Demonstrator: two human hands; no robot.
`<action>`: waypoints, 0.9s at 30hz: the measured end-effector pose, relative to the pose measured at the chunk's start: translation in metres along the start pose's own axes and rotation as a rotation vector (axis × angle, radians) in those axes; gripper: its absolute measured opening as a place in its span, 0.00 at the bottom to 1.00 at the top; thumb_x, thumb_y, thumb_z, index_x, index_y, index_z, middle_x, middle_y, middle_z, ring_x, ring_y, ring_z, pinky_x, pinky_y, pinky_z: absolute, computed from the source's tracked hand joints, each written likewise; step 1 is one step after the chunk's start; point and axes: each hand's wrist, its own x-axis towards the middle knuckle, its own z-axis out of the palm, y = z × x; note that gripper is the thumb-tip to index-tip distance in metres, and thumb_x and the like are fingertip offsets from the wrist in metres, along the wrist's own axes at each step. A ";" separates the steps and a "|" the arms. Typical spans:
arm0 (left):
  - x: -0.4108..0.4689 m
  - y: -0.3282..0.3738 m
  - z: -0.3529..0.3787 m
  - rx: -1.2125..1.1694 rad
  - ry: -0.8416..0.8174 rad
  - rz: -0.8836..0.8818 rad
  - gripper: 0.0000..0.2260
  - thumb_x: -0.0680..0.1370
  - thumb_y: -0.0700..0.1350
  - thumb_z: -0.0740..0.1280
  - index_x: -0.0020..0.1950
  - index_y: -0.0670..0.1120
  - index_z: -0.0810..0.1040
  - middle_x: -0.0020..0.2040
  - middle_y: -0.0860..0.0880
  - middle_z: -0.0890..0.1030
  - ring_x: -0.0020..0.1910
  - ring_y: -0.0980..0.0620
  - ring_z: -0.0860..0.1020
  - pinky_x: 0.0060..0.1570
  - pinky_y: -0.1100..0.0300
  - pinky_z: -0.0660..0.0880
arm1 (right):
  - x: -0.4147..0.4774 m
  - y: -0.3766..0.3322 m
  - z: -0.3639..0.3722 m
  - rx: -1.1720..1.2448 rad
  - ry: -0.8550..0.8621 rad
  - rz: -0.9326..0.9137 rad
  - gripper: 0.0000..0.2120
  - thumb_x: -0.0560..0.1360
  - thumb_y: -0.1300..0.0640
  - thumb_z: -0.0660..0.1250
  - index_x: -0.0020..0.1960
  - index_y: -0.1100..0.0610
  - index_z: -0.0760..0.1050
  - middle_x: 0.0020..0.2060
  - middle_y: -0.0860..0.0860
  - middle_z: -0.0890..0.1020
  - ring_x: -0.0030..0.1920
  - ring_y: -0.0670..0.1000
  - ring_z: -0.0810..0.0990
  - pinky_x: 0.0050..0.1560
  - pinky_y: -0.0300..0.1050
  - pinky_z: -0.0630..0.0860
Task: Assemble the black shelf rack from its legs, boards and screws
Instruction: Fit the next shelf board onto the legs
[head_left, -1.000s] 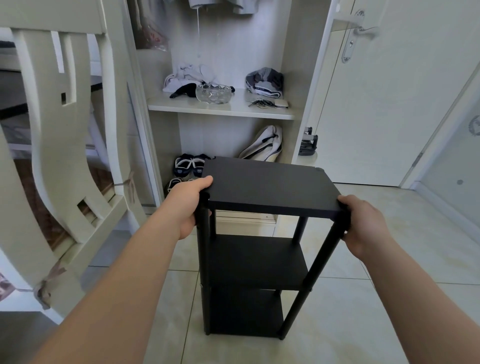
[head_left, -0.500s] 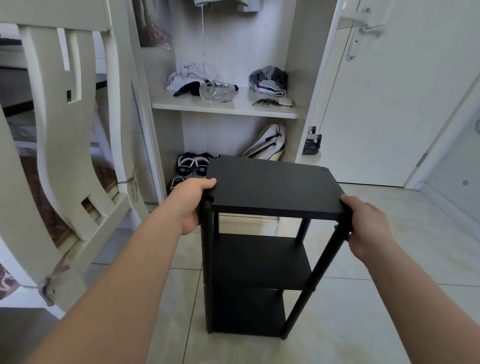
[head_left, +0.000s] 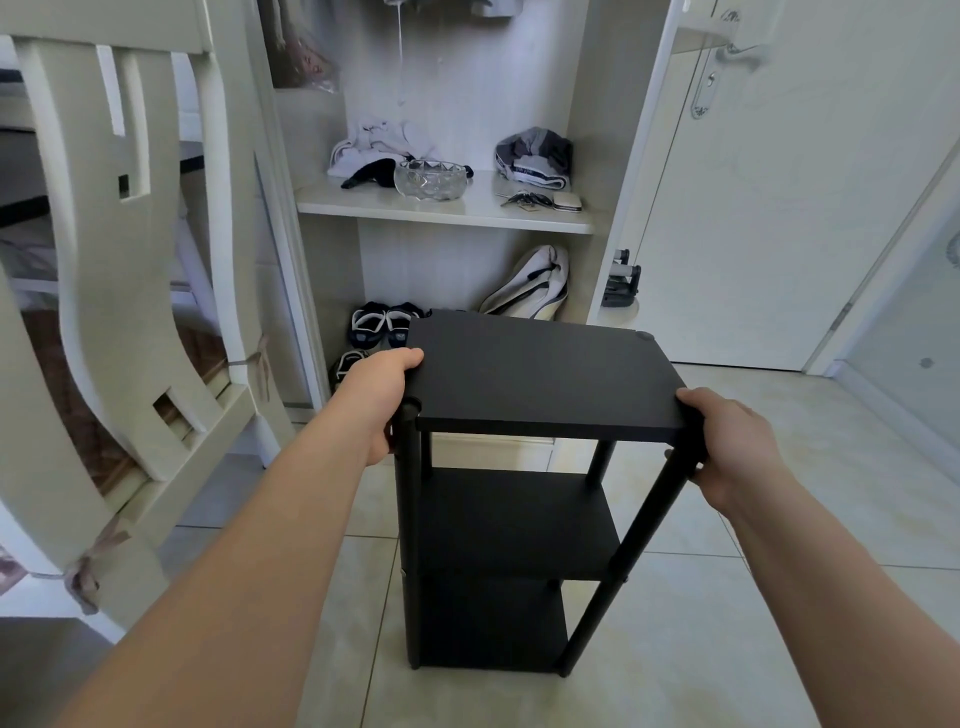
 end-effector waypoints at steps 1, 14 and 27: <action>0.000 0.000 0.000 -0.011 -0.006 -0.001 0.10 0.79 0.53 0.66 0.55 0.49 0.79 0.40 0.50 0.86 0.38 0.51 0.84 0.34 0.58 0.76 | 0.000 0.000 0.000 -0.002 -0.006 0.007 0.08 0.77 0.55 0.70 0.51 0.58 0.74 0.42 0.53 0.76 0.41 0.55 0.73 0.50 0.55 0.73; 0.001 -0.002 0.001 0.006 -0.041 0.012 0.09 0.81 0.53 0.66 0.54 0.49 0.78 0.34 0.53 0.85 0.27 0.56 0.82 0.27 0.63 0.74 | 0.000 0.005 0.001 0.120 0.022 -0.004 0.08 0.78 0.58 0.68 0.53 0.60 0.73 0.38 0.51 0.74 0.35 0.52 0.72 0.39 0.48 0.69; -0.010 -0.007 0.009 0.021 0.052 0.071 0.11 0.81 0.54 0.65 0.50 0.48 0.79 0.49 0.48 0.84 0.48 0.48 0.81 0.54 0.51 0.78 | -0.006 0.001 0.002 0.131 0.033 0.064 0.05 0.79 0.60 0.67 0.44 0.58 0.74 0.37 0.50 0.76 0.36 0.51 0.73 0.39 0.46 0.70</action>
